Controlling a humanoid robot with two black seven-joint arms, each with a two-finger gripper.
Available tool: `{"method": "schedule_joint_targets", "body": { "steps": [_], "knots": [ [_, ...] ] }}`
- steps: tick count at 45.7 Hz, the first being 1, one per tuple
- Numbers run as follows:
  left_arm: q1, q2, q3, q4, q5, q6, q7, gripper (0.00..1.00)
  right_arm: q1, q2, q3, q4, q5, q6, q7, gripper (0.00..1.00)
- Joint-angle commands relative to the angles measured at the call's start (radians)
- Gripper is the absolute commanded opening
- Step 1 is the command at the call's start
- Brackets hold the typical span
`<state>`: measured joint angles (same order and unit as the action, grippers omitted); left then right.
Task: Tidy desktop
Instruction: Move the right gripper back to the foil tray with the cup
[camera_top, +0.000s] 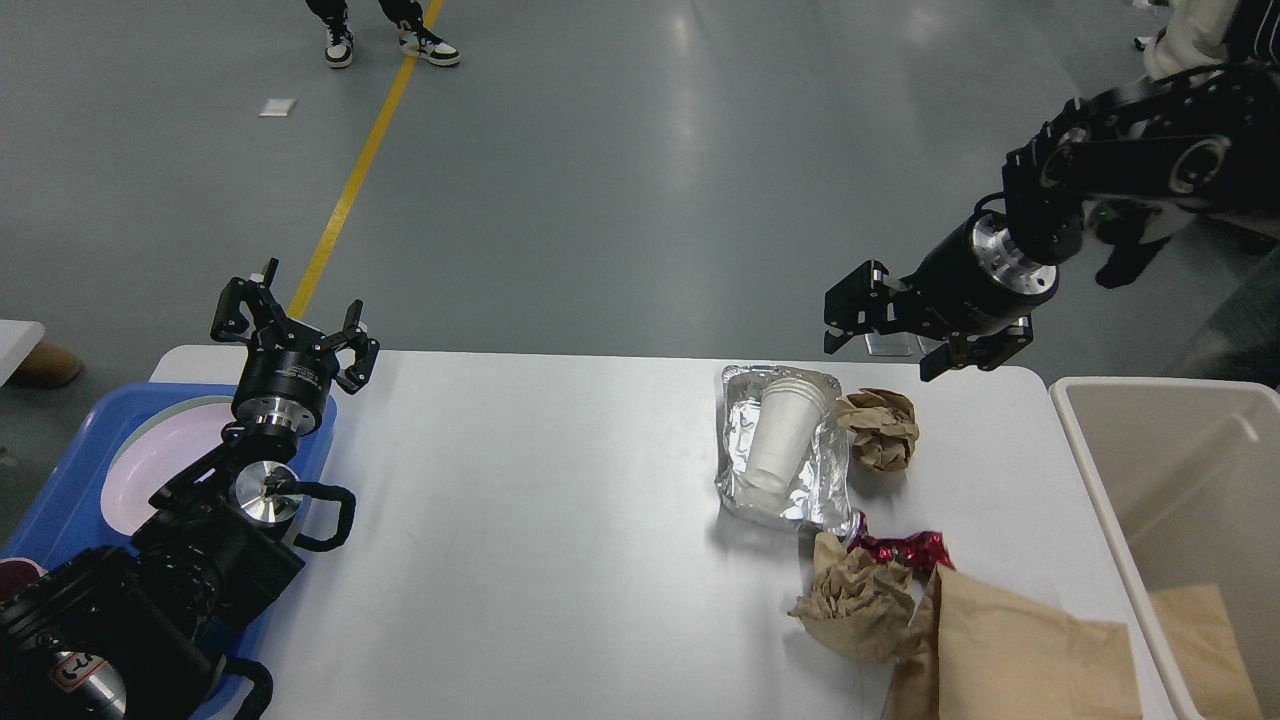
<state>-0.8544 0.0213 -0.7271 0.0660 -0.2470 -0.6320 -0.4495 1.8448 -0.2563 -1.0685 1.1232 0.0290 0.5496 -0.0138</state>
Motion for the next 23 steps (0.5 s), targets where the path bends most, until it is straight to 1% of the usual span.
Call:
{"method": "schedule_joint_targets", "body": {
  "steps": [1, 4, 9, 23],
  "knots": [
    [0.000, 0.000, 0.000, 0.000, 0.000, 0.000, 0.000, 0.96, -0.125, 0.045, -0.002, -0.017, -0.006, -0.149, 0.000, 1.00],
    [0.000, 0.000, 0.000, 0.000, 0.000, 0.000, 0.000, 0.96, -0.188, 0.058, -0.001, -0.058, -0.006, -0.189, 0.000, 1.00],
    [0.000, 0.000, 0.000, 0.000, 0.000, 0.000, 0.000, 0.96, -0.280, 0.092, -0.001, -0.131, -0.006, -0.215, 0.000, 1.00],
    [0.000, 0.000, 0.000, 0.000, 0.000, 0.000, 0.000, 0.97, -0.441, 0.161, -0.002, -0.292, -0.008, -0.292, 0.000, 1.00]
  ]
}}
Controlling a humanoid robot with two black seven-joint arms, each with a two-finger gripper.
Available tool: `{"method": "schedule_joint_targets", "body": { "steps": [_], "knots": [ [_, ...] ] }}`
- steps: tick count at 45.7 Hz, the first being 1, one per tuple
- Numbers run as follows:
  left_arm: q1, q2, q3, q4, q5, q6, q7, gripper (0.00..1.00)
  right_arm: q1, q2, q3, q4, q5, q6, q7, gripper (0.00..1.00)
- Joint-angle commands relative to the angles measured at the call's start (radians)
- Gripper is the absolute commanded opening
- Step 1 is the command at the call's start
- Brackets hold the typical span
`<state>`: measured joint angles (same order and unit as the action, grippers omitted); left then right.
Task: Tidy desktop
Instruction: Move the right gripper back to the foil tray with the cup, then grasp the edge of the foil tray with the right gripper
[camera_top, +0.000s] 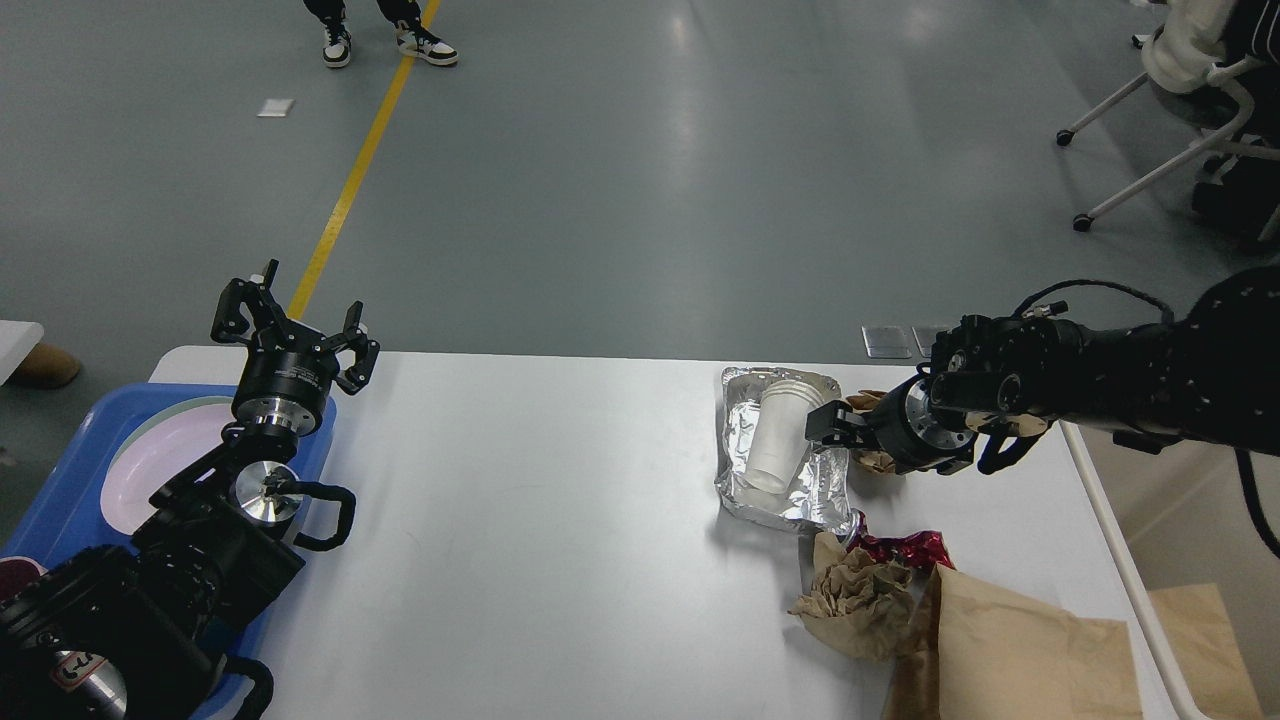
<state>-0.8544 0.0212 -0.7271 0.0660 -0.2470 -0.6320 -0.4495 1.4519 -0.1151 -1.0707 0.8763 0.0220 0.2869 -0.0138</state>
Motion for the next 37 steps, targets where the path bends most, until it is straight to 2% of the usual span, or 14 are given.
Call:
{"method": "schedule_joint_targets", "body": {
  "steps": [1, 12, 23, 29, 36, 37],
  "knots": [
    [0.000, 0.000, 0.000, 0.000, 0.000, 0.000, 0.000, 0.97, -0.059, 0.023, 0.000, -0.052, 0.001, -0.037, 0.002, 1.00],
    [0.000, 0.000, 0.000, 0.000, 0.000, 0.000, 0.000, 0.96, -0.133, 0.037, 0.003, -0.094, -0.004, -0.095, 0.002, 1.00],
    [0.000, 0.000, 0.000, 0.000, 0.000, 0.000, 0.000, 0.96, -0.199, 0.078, 0.001, -0.131, -0.010, -0.190, 0.002, 0.95],
    [0.000, 0.000, 0.000, 0.000, 0.000, 0.000, 0.000, 0.97, -0.217, 0.086, 0.000, -0.135, -0.011, -0.201, 0.002, 0.87],
    [0.000, 0.000, 0.000, 0.000, 0.000, 0.000, 0.000, 0.96, -0.237, 0.103, -0.003, -0.165, -0.024, -0.201, 0.002, 0.64],
    [0.000, 0.000, 0.000, 0.000, 0.000, 0.000, 0.000, 0.97, -0.240, 0.103, -0.003, -0.166, -0.024, -0.201, 0.002, 0.58]
  ]
}}
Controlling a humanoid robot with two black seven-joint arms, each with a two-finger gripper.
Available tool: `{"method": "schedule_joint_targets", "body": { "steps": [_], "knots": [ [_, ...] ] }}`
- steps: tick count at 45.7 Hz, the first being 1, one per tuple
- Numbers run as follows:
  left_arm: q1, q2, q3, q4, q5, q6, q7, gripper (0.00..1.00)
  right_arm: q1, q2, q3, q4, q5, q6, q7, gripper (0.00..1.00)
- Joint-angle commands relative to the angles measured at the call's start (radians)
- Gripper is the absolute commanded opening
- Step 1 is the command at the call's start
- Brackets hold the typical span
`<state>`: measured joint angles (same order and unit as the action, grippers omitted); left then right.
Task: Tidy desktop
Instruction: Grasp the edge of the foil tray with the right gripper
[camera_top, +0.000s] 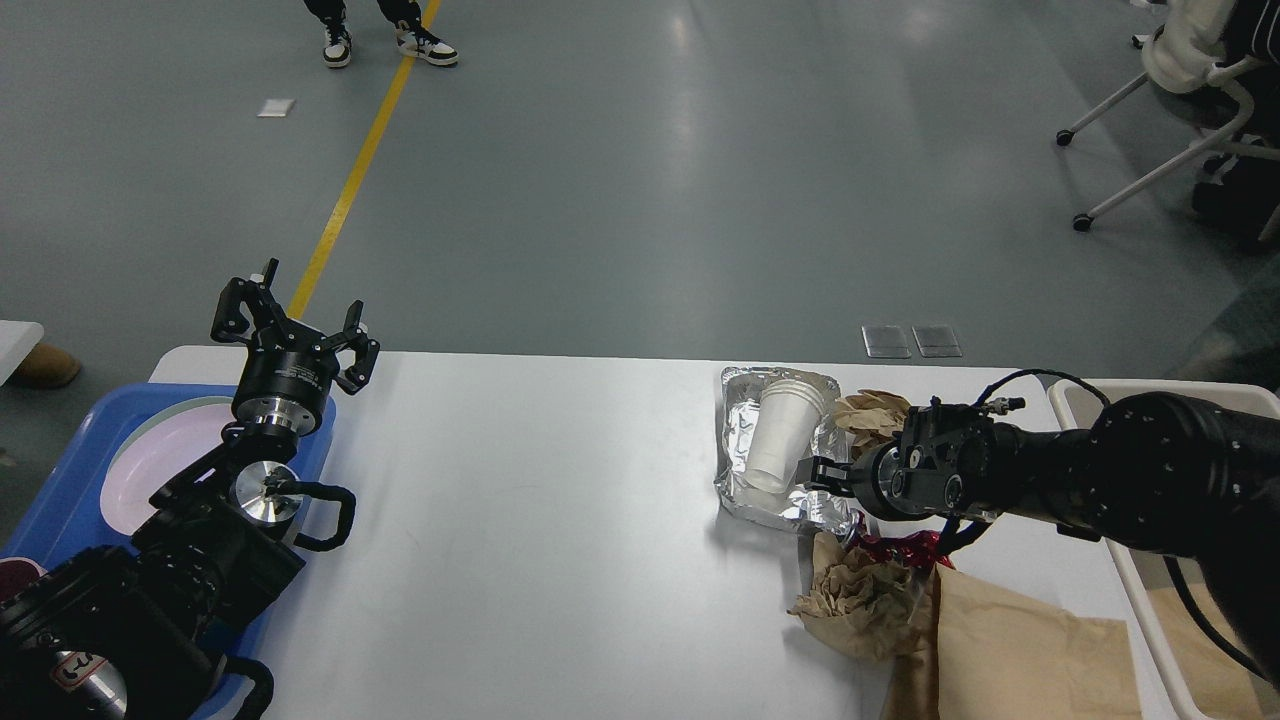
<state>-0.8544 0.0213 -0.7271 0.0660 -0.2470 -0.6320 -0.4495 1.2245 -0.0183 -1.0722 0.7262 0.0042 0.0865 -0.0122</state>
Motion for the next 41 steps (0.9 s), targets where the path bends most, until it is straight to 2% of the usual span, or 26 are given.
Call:
{"method": "schedule_joint_targets", "body": {
  "steps": [1, 4, 7, 11, 12, 20, 24, 41],
  "knots": [
    [0.000, 0.000, 0.000, 0.000, 0.000, 0.000, 0.000, 0.96, -0.014, 0.006, -0.002, -0.017, -0.006, -0.001, 0.000, 0.53],
    [0.000, -0.001, 0.000, 0.000, 0.000, 0.000, 0.000, 0.96, -0.014, 0.006, -0.003, -0.017, -0.006, -0.001, -0.002, 0.38],
    [0.000, 0.000, 0.000, 0.000, 0.000, 0.000, 0.000, 0.97, -0.016, 0.006, -0.002, -0.017, -0.006, -0.001, 0.000, 0.31],
    [0.000, 0.000, 0.000, 0.000, 0.000, 0.000, 0.000, 0.96, -0.019, 0.006, 0.000, -0.017, -0.006, -0.002, 0.000, 0.14],
    [0.000, 0.000, 0.000, 0.000, 0.000, 0.000, 0.000, 0.96, -0.019, 0.006, 0.001, -0.017, -0.006, -0.002, 0.000, 0.12],
    [0.000, 0.000, 0.000, 0.000, 0.000, 0.000, 0.000, 0.96, -0.023, 0.006, 0.005, -0.019, -0.003, -0.059, 0.000, 0.11],
    [0.000, 0.000, 0.000, 0.000, 0.000, 0.000, 0.000, 0.96, -0.020, 0.006, 0.005, -0.016, -0.003, -0.068, 0.000, 0.00],
    [0.000, 0.000, 0.000, 0.000, 0.000, 0.000, 0.000, 0.96, 0.000, 0.011, 0.006, 0.004, -0.003, -0.068, 0.006, 0.00]
  ]
}}
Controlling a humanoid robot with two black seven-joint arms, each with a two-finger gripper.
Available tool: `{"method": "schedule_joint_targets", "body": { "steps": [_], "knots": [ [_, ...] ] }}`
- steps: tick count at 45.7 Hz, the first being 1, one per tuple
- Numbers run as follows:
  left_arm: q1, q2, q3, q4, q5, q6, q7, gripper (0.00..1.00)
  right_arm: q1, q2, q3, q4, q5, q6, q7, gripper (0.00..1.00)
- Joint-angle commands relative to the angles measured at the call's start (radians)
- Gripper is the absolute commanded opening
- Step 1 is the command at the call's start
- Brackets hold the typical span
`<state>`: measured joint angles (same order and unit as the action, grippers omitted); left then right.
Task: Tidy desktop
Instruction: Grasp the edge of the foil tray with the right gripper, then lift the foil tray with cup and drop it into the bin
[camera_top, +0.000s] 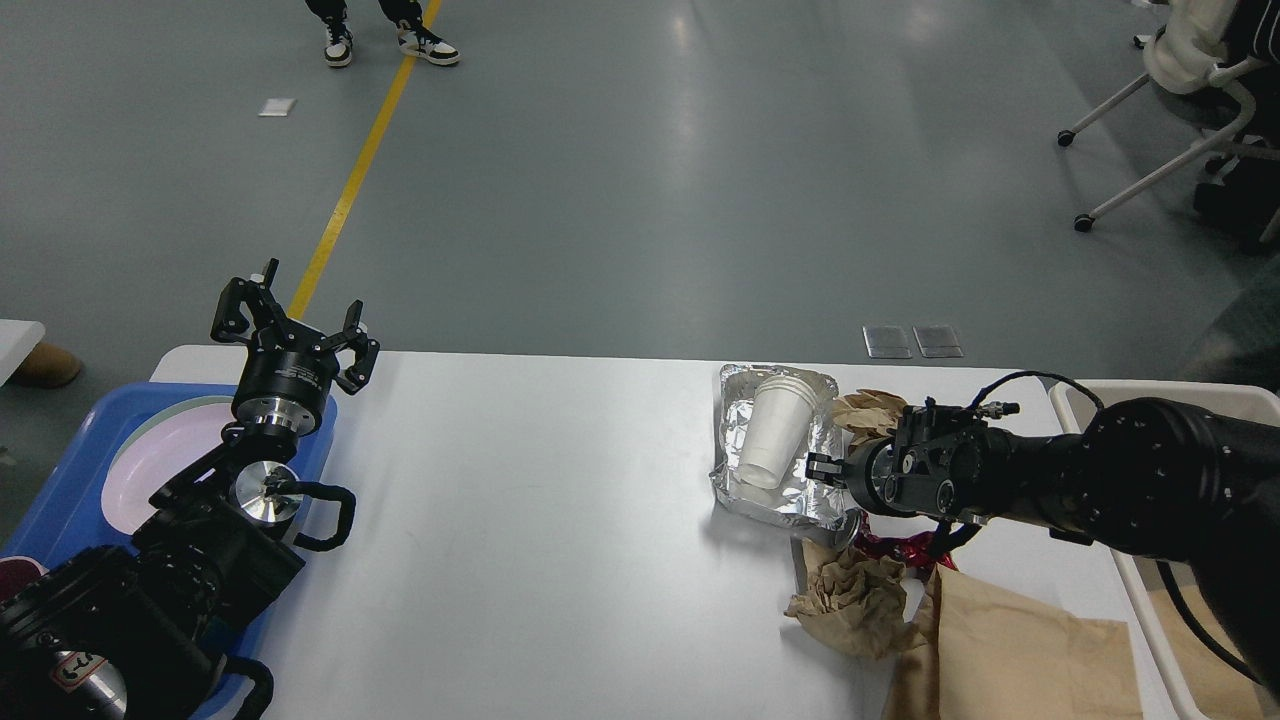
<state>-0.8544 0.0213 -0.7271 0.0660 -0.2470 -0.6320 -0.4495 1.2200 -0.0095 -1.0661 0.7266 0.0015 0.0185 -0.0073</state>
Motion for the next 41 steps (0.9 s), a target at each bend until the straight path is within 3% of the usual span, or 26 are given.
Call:
{"method": "schedule_joint_targets", "body": {
  "steps": [1, 11, 41],
  "knots": [
    [0.000, 0.000, 0.000, 0.000, 0.000, 0.000, 0.000, 0.97, 0.006, 0.003, 0.000, 0.004, 0.000, 0.000, 0.001, 0.00],
    [0.000, 0.000, 0.000, 0.000, 0.000, 0.000, 0.000, 0.97, 0.058, 0.011, 0.038, 0.069, 0.000, 0.000, 0.004, 0.00],
    [0.000, 0.000, 0.000, 0.000, 0.000, 0.000, 0.000, 0.97, 0.410, -0.213, 0.075, 0.428, -0.003, 0.008, 0.007, 0.00]
  ]
}}
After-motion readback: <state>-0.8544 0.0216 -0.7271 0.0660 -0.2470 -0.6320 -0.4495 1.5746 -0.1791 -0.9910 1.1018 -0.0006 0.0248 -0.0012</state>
